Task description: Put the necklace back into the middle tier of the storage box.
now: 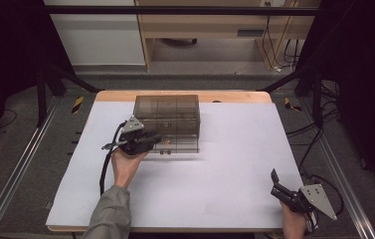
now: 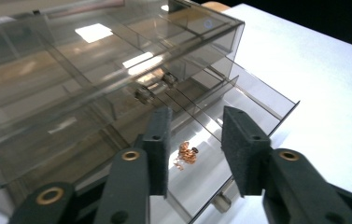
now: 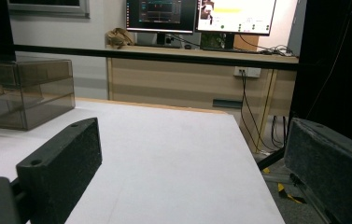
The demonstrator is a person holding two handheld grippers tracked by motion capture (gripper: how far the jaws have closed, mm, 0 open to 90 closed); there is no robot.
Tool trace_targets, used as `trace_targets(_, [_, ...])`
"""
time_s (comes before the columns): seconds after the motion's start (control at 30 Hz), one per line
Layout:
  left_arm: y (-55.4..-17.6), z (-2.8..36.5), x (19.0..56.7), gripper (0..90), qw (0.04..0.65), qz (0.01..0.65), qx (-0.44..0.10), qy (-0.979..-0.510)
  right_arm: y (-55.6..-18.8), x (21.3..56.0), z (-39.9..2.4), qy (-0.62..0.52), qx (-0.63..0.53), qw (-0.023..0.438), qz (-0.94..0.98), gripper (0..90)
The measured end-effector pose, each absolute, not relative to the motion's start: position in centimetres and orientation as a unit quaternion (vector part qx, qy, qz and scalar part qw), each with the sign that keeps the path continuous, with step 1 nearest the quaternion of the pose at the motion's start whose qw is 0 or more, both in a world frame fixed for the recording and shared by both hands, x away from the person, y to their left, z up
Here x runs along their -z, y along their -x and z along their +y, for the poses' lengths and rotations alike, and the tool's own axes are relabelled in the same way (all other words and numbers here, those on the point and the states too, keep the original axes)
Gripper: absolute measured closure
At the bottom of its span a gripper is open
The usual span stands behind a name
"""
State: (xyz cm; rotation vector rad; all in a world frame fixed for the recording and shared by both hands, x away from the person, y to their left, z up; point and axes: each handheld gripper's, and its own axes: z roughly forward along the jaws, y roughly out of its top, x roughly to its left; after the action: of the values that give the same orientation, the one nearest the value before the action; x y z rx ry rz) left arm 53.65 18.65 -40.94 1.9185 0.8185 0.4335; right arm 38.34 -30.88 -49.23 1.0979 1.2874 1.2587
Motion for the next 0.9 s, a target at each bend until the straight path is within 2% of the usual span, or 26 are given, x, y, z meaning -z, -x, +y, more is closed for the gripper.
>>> trace_targets(0.37, [-51.5,23.2,39.8,49.2,0.487,0.350,-0.210,-0.772,-38.3,49.2,-30.8,-0.452,-0.519,0.495,0.531,4.5])
trace_targets(0.5, [-50.8,25.1,39.8,41.4,0.480,0.368,-0.222,-0.765,-38.3,49.2,-30.9,-0.451,-0.519,0.495,0.531,4.6])
trace_targets(0.9, [-47.4,30.6,40.7,28.1,0.498,0.403,-0.276,-0.717,-38.3,49.2,-30.8,-0.452,-0.519,0.495,0.530,4.5])
